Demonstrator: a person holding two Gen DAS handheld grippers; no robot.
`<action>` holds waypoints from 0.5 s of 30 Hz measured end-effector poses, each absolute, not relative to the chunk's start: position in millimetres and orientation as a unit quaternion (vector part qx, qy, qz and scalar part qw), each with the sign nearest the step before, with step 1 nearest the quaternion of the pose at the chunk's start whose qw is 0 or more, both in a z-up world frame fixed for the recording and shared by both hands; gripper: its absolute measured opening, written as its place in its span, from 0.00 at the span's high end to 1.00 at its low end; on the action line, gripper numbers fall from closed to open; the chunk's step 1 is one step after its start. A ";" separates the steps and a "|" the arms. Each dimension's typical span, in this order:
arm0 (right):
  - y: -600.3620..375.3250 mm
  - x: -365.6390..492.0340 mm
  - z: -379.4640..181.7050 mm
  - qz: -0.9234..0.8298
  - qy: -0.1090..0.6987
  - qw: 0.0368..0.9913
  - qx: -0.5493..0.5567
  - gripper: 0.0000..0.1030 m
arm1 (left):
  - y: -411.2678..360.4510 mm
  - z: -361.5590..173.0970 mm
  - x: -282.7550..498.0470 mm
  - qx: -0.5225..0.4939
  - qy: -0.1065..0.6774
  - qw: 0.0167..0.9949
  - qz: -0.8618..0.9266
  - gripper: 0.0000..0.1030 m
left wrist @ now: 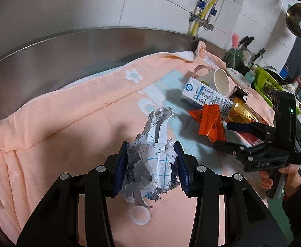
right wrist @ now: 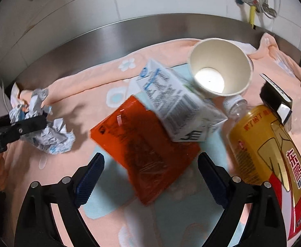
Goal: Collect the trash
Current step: 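Grasp the orange packet with the right gripper while the left gripper holds the foil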
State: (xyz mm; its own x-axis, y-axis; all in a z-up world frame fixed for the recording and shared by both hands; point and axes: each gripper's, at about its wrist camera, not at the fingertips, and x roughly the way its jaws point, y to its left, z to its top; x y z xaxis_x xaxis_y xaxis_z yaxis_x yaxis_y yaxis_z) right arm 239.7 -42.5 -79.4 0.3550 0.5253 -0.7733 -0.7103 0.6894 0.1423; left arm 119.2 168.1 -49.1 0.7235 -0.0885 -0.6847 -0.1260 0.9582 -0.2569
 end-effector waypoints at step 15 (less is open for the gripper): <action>-24.1 265.6 -94.3 0.382 0.438 0.808 -0.099 0.10 | 170.6 -49.9 119.1 -0.145 0.374 0.916 0.017 0.58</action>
